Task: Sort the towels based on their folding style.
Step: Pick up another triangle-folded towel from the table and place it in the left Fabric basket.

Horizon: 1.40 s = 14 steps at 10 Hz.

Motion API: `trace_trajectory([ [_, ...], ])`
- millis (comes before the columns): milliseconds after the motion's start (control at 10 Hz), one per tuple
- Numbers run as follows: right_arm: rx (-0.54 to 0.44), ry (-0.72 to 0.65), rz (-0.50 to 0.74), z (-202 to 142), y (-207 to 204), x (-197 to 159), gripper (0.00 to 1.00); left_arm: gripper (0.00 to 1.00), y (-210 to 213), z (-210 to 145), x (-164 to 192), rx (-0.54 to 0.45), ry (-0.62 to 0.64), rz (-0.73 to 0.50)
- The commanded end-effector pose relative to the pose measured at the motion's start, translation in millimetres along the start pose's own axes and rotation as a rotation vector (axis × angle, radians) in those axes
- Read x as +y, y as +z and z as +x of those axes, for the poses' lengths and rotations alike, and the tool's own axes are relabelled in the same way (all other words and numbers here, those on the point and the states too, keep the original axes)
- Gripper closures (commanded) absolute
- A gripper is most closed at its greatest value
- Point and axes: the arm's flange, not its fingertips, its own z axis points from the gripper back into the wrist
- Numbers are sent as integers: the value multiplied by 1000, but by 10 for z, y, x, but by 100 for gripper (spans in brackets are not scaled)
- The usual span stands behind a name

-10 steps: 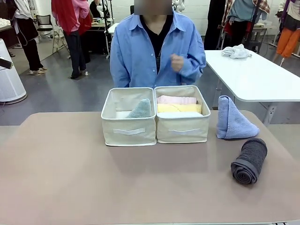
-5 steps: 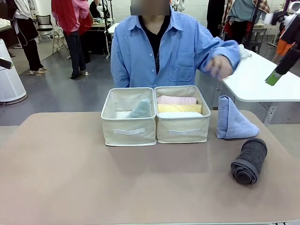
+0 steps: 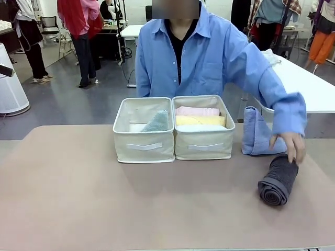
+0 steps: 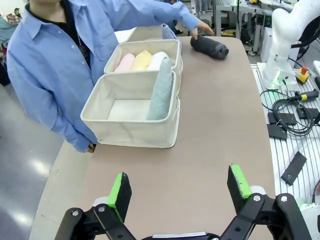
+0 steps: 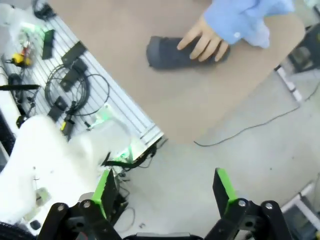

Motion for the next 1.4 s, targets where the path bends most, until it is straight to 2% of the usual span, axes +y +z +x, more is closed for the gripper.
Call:
trace_trajectory([
  [0, -8, 28, 32, 132, -154, -169, 0, 0, 17, 6, -3, -4, -3, 3],
  [700, 32, 85, 78, 276, -453, -196, 0, 0, 17, 6, -3, -4, -3, 3],
  [1300, 35, 68, 79, 293, -394, -226, 0, 0, 17, 6, -3, -4, -3, 3],
])
